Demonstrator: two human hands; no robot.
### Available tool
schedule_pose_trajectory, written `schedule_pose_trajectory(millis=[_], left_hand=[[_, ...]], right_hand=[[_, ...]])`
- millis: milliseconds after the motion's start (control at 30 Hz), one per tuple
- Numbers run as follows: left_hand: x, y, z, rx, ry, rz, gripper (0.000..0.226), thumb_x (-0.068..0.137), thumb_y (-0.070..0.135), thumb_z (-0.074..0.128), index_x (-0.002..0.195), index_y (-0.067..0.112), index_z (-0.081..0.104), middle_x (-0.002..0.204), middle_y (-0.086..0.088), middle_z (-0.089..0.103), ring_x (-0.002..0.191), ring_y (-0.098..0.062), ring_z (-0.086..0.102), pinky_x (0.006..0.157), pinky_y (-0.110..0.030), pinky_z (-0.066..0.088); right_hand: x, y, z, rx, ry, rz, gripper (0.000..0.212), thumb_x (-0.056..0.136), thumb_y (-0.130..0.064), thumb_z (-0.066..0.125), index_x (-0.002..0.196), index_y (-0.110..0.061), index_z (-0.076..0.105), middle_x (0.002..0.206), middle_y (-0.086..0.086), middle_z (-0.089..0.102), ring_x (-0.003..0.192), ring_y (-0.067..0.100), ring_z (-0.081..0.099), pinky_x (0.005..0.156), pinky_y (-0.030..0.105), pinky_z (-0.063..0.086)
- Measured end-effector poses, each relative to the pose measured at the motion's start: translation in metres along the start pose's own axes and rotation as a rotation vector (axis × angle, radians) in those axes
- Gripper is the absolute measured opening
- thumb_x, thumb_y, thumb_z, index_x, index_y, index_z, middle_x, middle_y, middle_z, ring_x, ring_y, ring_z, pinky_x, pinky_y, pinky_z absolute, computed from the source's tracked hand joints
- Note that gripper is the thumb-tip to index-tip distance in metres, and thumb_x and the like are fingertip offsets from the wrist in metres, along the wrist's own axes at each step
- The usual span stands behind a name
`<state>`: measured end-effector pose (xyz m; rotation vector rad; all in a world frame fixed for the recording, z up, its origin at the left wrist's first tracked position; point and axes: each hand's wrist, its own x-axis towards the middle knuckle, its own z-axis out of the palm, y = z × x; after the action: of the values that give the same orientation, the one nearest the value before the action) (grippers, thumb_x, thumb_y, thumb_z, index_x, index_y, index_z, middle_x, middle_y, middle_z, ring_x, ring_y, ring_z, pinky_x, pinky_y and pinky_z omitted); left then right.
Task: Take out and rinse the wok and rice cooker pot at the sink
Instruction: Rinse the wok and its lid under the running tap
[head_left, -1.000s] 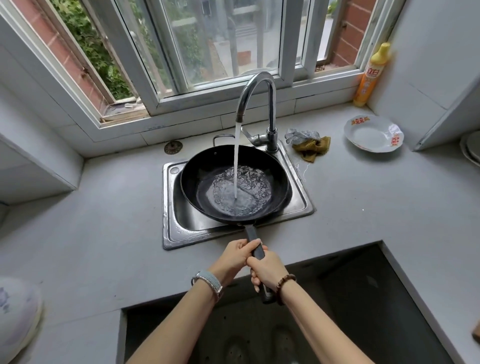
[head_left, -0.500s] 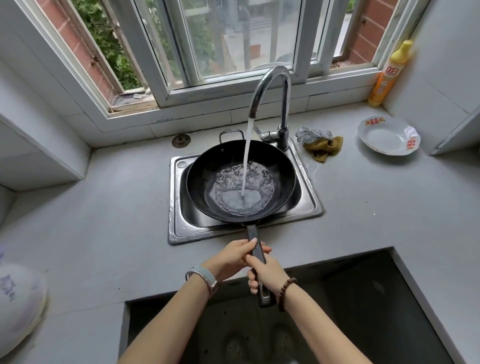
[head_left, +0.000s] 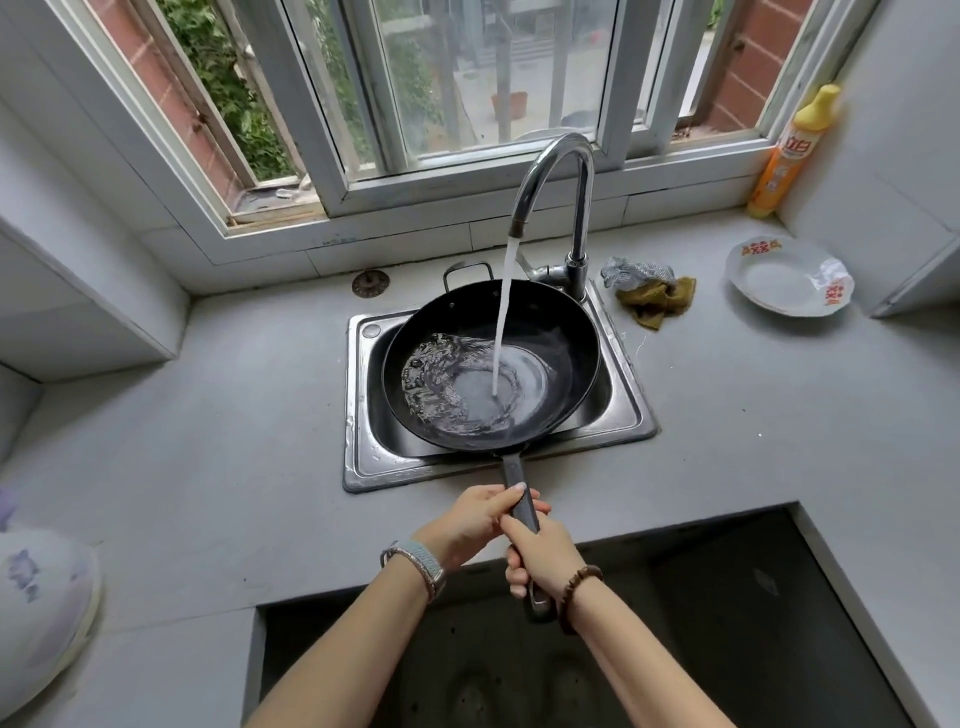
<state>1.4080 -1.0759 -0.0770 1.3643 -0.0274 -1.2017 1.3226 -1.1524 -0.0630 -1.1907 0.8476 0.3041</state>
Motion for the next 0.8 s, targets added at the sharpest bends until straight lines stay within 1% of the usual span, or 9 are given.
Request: schedule_pose_trajectory(millis=[67,100,200,267,367,433,500,667,800], left_hand=[[0.004,-0.002,0.006,0.027,0.045,0.013,0.026,0.100,0.015,0.048,0.108,-0.007,0.059,0.109,-0.026,0.067,0.071,-0.013,0.070,0.068,-0.020,0.053],[0.006,-0.003,0.009,0.025,0.077,0.013,0.023,0.099,0.014,0.051,0.103,-0.005,0.061,0.103,-0.023,0.070,0.073,-0.014,0.070,0.070,-0.020,0.054],[0.011,-0.002,0.016,0.007,0.174,-0.004,0.017,0.094,0.013,0.060,0.088,-0.002,0.067,0.084,-0.014,0.074,0.068,-0.014,0.070,0.067,-0.021,0.055],[0.012,0.001,0.019,0.024,0.209,-0.010,0.018,0.093,0.013,0.062,0.084,-0.002,0.068,0.082,-0.012,0.075,0.066,-0.014,0.070,0.068,-0.022,0.056],[0.009,0.005,0.018,0.036,0.208,-0.022,0.022,0.093,0.015,0.061,0.093,-0.006,0.066,0.087,-0.016,0.074,0.069,-0.014,0.071,0.070,-0.021,0.057],[0.005,0.006,0.013,0.036,0.182,-0.031,0.027,0.096,0.017,0.058,0.103,-0.009,0.064,0.092,-0.017,0.073,0.073,-0.013,0.072,0.069,-0.020,0.056],[0.000,0.007,0.009,0.033,0.141,-0.032,0.030,0.098,0.018,0.054,0.109,-0.009,0.062,0.095,-0.017,0.073,0.076,-0.013,0.072,0.069,-0.019,0.054],[-0.007,0.004,-0.002,-0.062,0.057,-0.043,0.030,0.102,0.018,0.043,0.112,-0.005,0.059,0.101,-0.014,0.072,0.082,-0.016,0.070,0.071,-0.021,0.054],[-0.011,0.002,-0.006,-0.113,0.037,-0.040,0.030,0.103,0.018,0.041,0.114,-0.004,0.058,0.105,-0.014,0.071,0.086,-0.017,0.070,0.079,-0.024,0.056]], right_hand=[[-0.004,-0.003,-0.008,0.085,-0.061,0.025,0.017,0.098,-0.022,0.048,0.092,-0.006,0.046,0.050,0.003,0.041,0.035,0.013,0.036,0.036,0.020,0.034],[-0.006,-0.004,-0.011,0.127,-0.095,0.034,0.016,0.098,-0.020,0.047,0.089,-0.007,0.045,0.050,0.003,0.040,0.035,0.012,0.034,0.036,0.020,0.032],[-0.008,-0.007,-0.017,0.243,-0.170,0.051,0.018,0.099,-0.020,0.045,0.084,-0.010,0.040,0.050,0.002,0.034,0.034,0.010,0.030,0.035,0.017,0.027],[-0.008,-0.007,-0.019,0.311,-0.206,0.062,0.018,0.100,-0.021,0.044,0.086,-0.012,0.039,0.050,0.001,0.032,0.033,0.008,0.028,0.034,0.017,0.025],[-0.007,-0.005,-0.017,0.332,-0.233,0.068,0.018,0.100,-0.025,0.045,0.089,-0.012,0.040,0.050,-0.001,0.031,0.034,0.007,0.028,0.034,0.017,0.025],[-0.005,-0.003,-0.014,0.323,-0.228,0.072,0.017,0.099,-0.025,0.047,0.091,-0.011,0.041,0.051,0.000,0.033,0.035,0.008,0.029,0.034,0.018,0.026],[-0.004,-0.001,-0.009,0.282,-0.207,0.072,0.018,0.098,-0.025,0.048,0.091,-0.009,0.042,0.051,0.000,0.036,0.037,0.010,0.031,0.036,0.020,0.029],[0.000,0.002,0.008,0.082,-0.067,0.011,0.013,0.097,-0.021,0.050,0.093,-0.009,0.048,0.050,0.003,0.043,0.036,0.013,0.038,0.036,0.021,0.036],[0.003,0.005,0.019,-0.055,0.044,-0.038,0.010,0.095,-0.018,0.048,0.092,-0.009,0.048,0.050,0.003,0.045,0.035,0.014,0.041,0.037,0.023,0.039]])
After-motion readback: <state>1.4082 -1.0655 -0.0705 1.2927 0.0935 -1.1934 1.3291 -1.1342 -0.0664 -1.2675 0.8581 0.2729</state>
